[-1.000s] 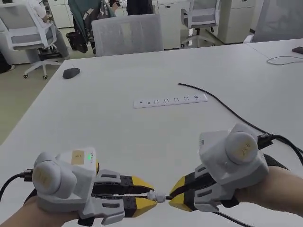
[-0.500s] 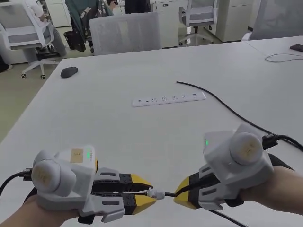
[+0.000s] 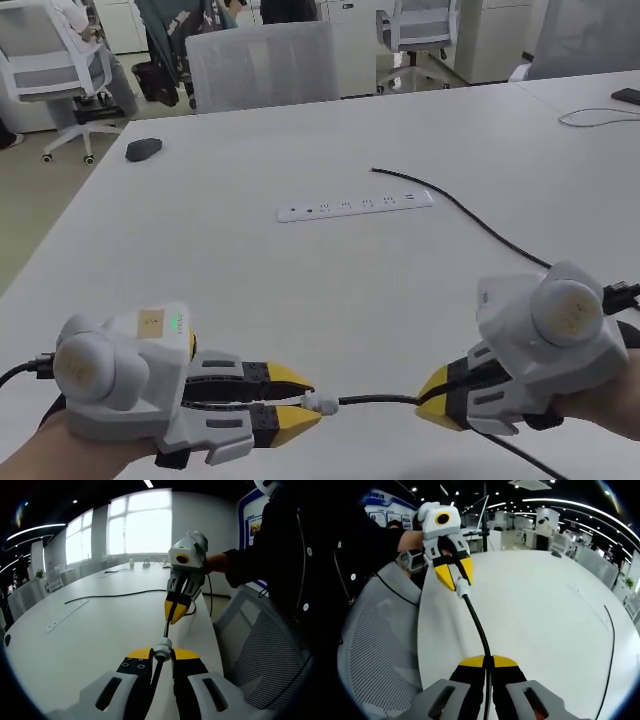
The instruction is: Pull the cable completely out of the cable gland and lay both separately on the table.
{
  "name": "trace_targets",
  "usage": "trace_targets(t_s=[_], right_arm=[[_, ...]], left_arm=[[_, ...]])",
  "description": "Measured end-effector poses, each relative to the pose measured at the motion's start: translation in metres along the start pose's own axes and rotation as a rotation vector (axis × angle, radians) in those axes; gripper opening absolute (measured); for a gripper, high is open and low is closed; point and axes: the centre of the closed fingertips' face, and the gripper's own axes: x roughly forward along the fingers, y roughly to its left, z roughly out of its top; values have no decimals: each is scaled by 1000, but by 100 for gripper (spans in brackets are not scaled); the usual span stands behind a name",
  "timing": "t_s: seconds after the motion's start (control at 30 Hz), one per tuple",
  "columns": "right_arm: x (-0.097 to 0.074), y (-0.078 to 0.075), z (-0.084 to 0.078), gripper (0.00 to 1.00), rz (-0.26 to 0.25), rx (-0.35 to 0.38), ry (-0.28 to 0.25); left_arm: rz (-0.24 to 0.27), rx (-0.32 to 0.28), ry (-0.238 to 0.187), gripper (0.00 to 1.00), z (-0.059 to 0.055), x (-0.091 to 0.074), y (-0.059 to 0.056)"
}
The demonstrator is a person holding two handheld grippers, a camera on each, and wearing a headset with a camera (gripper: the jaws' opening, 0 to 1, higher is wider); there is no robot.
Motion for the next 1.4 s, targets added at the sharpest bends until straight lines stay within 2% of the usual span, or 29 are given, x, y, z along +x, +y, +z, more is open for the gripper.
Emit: trace_targets(t_s=[0.17,0.3,0.5,0.53,0.57,0.7,0.8,1.03,1.27,1.4], right_arm=[[-6,-7,-12,0,-19,50,4],[-7,-15,-30,0,-45,81,44],[-9,-23,-49,0,-72,115,68],[-9,-21,-51,0,-63,112,70],[-9,-24,-54,0,-78,113,74],[-12,-32,-72,0,-121,122,147],[-13,-38,-80,0,-143,144,171],[-18,-43,-83,0,-156,162,165],[-18,-45,-91,0,-182,143,193],[-17,-46,-92,6,-189,157,197]], left_arm=[[-5,-7,-3,15,2,0,-1],[-1,-6,0,15,1,0,0],[5,1,9,15,-1,-2,1],[6,5,12,15,-1,-2,1],[5,2,13,15,-1,-2,0],[6,5,16,15,-2,-3,0],[6,3,9,15,1,-4,0],[4,-2,10,15,0,-4,1],[14,-1,5,15,1,-6,2],[22,-1,2,15,2,-7,3]])
